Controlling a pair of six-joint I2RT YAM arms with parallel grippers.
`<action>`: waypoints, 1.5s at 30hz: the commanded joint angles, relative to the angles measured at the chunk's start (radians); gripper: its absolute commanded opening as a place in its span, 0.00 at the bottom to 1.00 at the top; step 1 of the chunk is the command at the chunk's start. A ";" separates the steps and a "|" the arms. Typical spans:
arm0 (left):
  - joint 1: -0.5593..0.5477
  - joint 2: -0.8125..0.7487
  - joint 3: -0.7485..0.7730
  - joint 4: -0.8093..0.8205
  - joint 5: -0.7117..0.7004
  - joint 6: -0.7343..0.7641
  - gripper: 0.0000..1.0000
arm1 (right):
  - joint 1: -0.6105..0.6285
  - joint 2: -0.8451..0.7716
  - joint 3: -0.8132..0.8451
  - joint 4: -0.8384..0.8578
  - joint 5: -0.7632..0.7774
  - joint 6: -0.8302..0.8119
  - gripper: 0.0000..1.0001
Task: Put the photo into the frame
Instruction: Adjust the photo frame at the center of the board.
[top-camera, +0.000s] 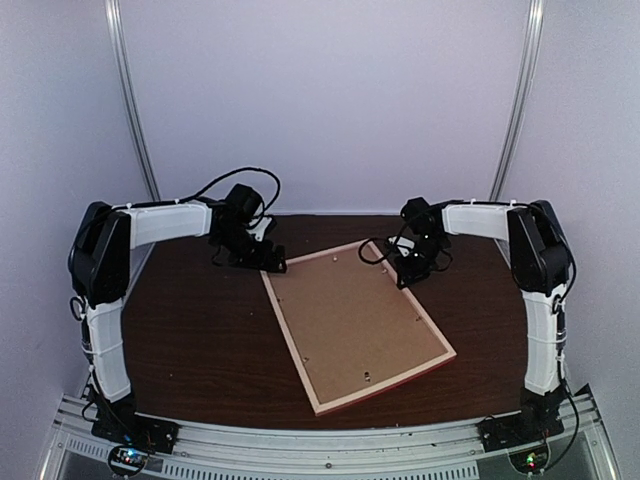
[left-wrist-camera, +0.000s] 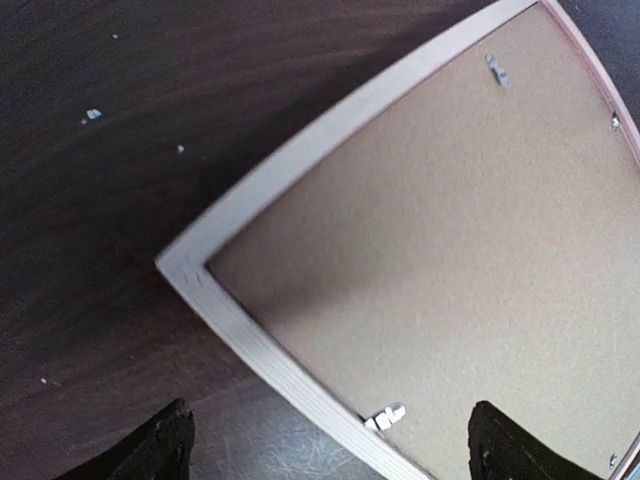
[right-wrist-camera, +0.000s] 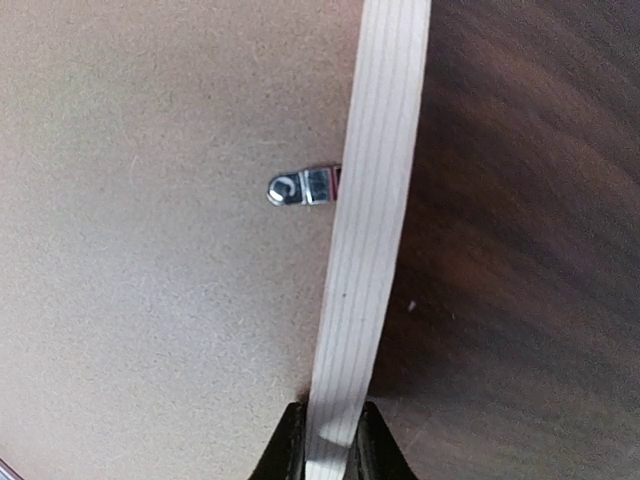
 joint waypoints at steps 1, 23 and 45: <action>0.064 0.037 0.047 0.003 0.094 0.089 0.97 | 0.002 0.113 0.083 -0.056 -0.057 -0.187 0.02; 0.076 0.309 0.353 -0.166 0.158 0.374 0.77 | 0.011 0.112 0.208 -0.062 -0.219 -0.193 0.44; 0.073 0.226 0.119 -0.037 0.039 0.141 0.20 | -0.032 -0.508 -0.482 0.152 0.036 0.326 0.52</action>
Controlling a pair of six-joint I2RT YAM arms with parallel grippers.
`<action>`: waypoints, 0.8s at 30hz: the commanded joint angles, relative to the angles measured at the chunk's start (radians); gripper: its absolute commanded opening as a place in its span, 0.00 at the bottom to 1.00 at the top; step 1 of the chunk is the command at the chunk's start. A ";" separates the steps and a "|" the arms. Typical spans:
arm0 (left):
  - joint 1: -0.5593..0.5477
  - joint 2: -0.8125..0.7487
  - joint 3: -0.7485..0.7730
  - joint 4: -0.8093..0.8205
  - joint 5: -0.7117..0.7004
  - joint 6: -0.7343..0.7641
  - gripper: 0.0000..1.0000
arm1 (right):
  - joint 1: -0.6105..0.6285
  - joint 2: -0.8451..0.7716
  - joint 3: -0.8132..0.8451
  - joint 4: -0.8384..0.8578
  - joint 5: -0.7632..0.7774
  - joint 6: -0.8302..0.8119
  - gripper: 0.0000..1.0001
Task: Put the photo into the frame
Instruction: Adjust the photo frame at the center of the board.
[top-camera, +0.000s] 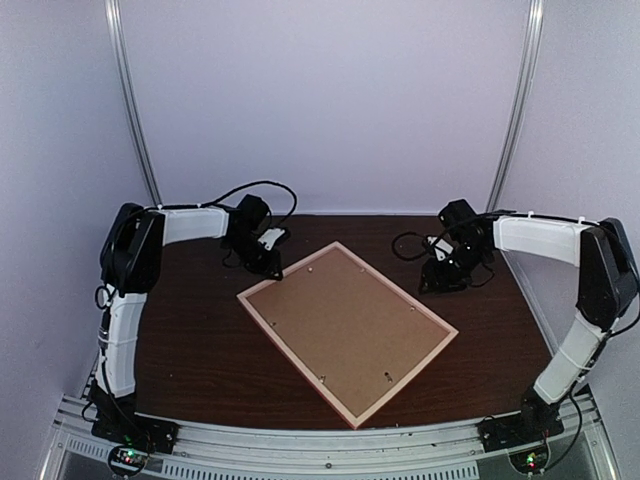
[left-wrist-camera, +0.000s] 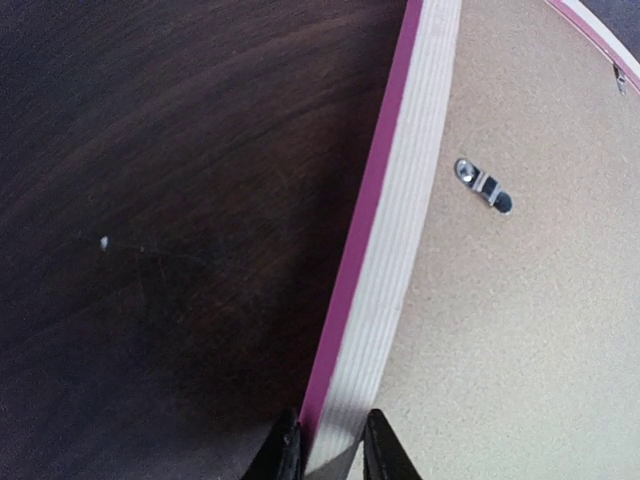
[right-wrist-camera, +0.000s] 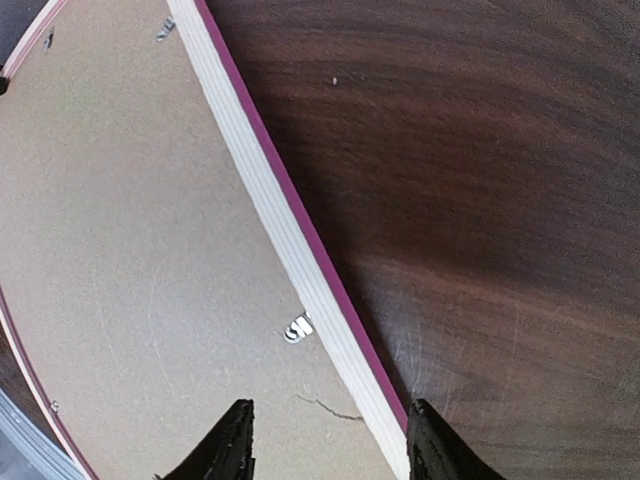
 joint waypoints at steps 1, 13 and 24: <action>0.008 -0.069 -0.161 0.062 -0.107 -0.152 0.20 | 0.003 -0.075 -0.085 0.053 0.079 0.088 0.52; -0.005 -0.324 -0.583 0.234 -0.156 -0.444 0.19 | 0.003 -0.149 -0.258 0.126 0.118 0.175 0.58; -0.141 -0.491 -0.781 0.324 -0.215 -0.578 0.22 | 0.017 -0.162 -0.397 0.262 0.037 0.276 0.58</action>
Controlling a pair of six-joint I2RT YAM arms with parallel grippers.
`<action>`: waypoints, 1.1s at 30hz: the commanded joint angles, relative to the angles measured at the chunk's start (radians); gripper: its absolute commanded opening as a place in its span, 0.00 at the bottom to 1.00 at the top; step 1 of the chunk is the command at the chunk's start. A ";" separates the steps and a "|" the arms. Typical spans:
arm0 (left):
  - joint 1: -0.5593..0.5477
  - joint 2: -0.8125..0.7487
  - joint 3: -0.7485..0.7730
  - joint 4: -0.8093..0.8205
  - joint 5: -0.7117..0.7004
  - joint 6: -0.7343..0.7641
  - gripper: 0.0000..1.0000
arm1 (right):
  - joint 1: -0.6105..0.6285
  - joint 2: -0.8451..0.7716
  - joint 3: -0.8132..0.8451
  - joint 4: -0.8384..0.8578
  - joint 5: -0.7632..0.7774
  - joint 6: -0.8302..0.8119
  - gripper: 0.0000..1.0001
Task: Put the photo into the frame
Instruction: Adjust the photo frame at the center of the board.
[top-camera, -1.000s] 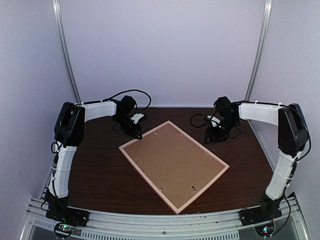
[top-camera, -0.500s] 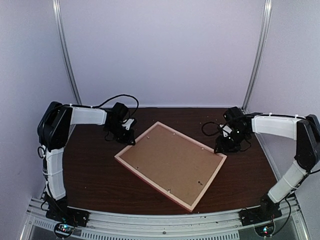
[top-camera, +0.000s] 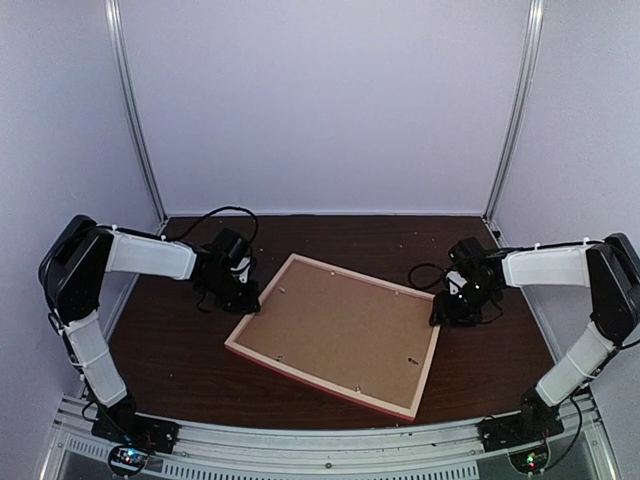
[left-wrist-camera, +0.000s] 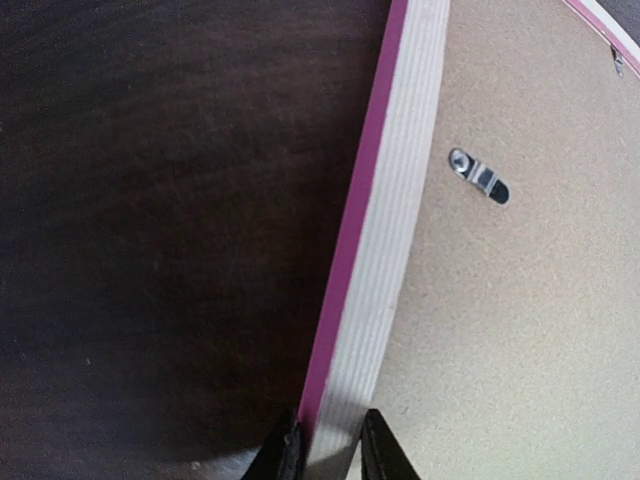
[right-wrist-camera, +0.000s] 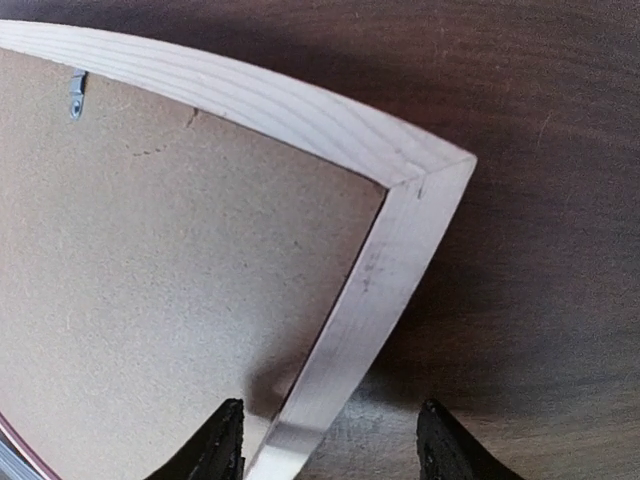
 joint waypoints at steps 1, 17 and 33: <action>-0.066 -0.028 -0.057 -0.015 -0.042 -0.097 0.22 | 0.016 -0.040 -0.056 0.087 -0.033 0.068 0.58; -0.208 -0.166 -0.172 -0.017 -0.068 -0.157 0.50 | 0.027 -0.043 -0.081 0.056 0.052 0.023 0.23; -0.180 -0.076 0.052 -0.229 -0.232 -0.013 0.81 | 0.026 0.207 0.206 -0.030 0.075 -0.147 0.12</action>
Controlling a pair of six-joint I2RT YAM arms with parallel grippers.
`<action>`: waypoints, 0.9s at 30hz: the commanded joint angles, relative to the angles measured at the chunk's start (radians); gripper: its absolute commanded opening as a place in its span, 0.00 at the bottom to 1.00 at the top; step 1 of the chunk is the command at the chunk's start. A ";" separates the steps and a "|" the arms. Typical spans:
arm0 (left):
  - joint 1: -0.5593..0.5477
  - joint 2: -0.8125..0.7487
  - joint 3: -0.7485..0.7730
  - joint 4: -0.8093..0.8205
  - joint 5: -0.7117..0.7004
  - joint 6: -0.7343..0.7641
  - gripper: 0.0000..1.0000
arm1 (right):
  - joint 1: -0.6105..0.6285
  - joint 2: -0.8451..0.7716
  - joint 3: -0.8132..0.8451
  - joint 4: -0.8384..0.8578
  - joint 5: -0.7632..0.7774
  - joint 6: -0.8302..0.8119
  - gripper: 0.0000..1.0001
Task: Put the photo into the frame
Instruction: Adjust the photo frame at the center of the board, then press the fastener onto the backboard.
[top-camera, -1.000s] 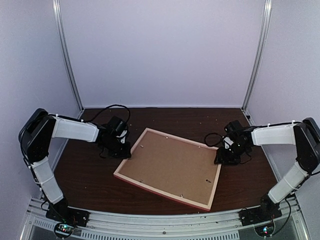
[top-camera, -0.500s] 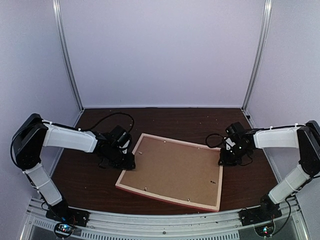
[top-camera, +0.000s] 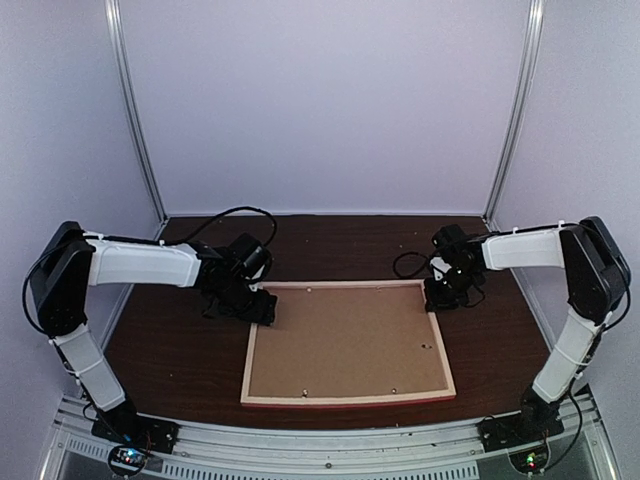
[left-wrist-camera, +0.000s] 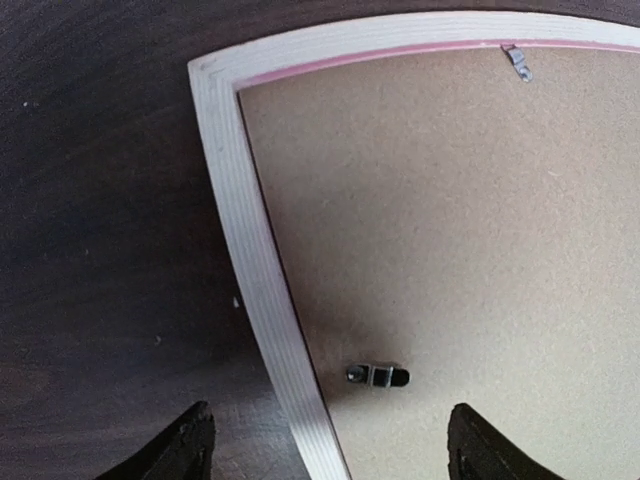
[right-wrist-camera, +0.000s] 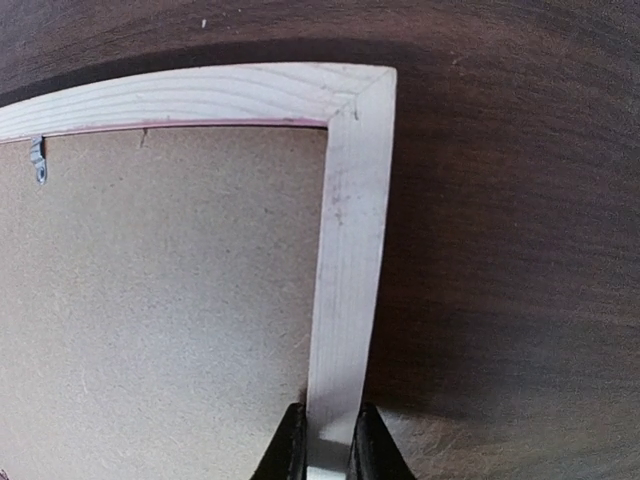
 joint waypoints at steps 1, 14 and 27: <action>0.017 0.044 0.046 -0.043 -0.010 0.037 0.81 | 0.004 0.033 0.032 -0.038 0.014 -0.062 0.12; 0.062 0.100 0.077 -0.002 0.040 -0.009 0.82 | 0.005 0.066 0.025 0.001 -0.034 -0.045 0.12; 0.104 0.097 0.047 0.048 0.094 -0.043 0.86 | 0.005 0.045 -0.027 0.034 -0.024 0.035 0.06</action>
